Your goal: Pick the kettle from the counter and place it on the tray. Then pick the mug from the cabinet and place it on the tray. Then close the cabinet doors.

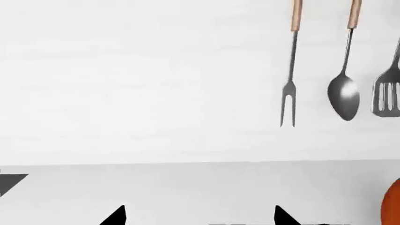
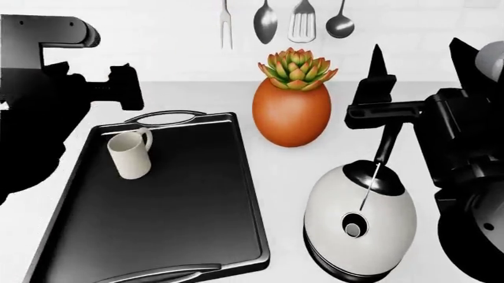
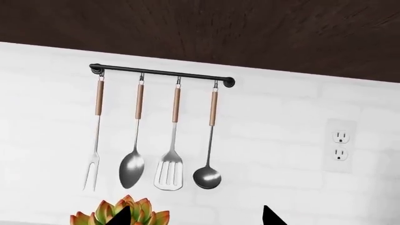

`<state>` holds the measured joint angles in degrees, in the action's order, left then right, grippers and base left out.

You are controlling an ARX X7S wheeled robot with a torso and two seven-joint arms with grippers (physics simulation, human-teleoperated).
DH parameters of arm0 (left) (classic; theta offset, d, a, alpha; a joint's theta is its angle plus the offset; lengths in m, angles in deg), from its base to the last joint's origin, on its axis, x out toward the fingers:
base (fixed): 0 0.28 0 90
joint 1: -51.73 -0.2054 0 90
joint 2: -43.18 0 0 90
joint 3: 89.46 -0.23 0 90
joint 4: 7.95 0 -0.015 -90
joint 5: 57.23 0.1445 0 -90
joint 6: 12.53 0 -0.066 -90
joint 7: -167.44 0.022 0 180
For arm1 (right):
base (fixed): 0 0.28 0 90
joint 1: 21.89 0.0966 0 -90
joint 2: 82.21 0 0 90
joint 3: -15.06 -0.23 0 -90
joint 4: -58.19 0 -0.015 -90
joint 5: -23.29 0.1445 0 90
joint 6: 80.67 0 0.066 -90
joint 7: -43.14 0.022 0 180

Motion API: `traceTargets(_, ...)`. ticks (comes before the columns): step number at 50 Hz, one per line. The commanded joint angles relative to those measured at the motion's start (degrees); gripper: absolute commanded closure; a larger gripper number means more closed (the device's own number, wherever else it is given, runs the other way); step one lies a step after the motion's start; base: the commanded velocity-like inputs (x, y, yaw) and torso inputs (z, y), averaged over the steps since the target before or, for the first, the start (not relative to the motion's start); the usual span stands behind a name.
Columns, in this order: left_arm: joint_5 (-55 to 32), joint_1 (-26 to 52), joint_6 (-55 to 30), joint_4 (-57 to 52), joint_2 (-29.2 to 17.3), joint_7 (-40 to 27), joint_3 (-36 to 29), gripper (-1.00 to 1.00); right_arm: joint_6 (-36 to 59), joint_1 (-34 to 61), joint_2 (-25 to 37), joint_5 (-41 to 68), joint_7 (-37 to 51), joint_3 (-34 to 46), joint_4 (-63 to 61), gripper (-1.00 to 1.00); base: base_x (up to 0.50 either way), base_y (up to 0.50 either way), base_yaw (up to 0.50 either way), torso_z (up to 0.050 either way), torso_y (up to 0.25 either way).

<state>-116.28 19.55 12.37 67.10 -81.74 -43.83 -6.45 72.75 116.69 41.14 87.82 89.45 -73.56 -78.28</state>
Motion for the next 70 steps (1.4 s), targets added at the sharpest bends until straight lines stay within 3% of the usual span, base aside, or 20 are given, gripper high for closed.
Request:
traceTargets(1,-13.80,6.67,-8.05,-11.31,-0.29,-7.95,7.10,-1.00,6.14,6.35,0.20,12.80,10.47,-2.25,0.72,-1.00,0.00,0.00,0.00,0.000,0.000)
traceTargets(5,-17.03,6.14,-8.77,-14.11,-0.42,-9.43,8.26,-1.00,7.09,12.00,0.80,30.51,26.77,-1.39,6.26,-1.00,0.00,0.00,0.00,0.000,0.000)
traceTargets(9,-16.27,4.38,-7.57,-14.78,-1.07,-8.12,8.69,-1.00,2.91,17.63,2.63,45.91,42.75,5.53,11.01,-1.00,0.00,0.00,0.00,0.000,0.000)
traceTargets(16,-15.57,1.56,-6.00,-15.43,-2.56,-6.89,10.20,-1.00,-31.67,35.90,20.35,50.56,43.66,43.71,9.68,-1.00,0.00,0.00,0.00,0.000,0.000)
traceTargets(24,-16.38,-0.66,-5.22,-16.20,-3.63,-6.98,11.94,-1.00,-49.73,58.39,23.42,53.92,43.64,75.83,8.69,-1.00,0.00,0.00,0.00,0.000,0.000)
traceTargets(29,-16.86,-2.00,-4.73,-16.69,-4.12,-7.09,12.92,-1.00,-55.60,64.84,23.18,54.10,43.58,86.74,8.03,-1.00,0.00,0.00,0.00,0.000,0.000)
traceTargets(40,-16.70,-4.03,-3.65,-17.03,-4.63,-6.76,13.83,-1.00,-63.26,68.80,23.92,53.11,43.27,98.06,7.23,-1.00,0.00,0.00,0.00,0.000,0.000)
traceTargets(70,-14.90,-7.28,-1.25,-16.99,-4.98,-5.08,13.58,-1.00,-69.45,67.72,22.42,52.08,42.15,105.22,6.30,-1.00,0.00,0.00,0.00,0.000,0.000)
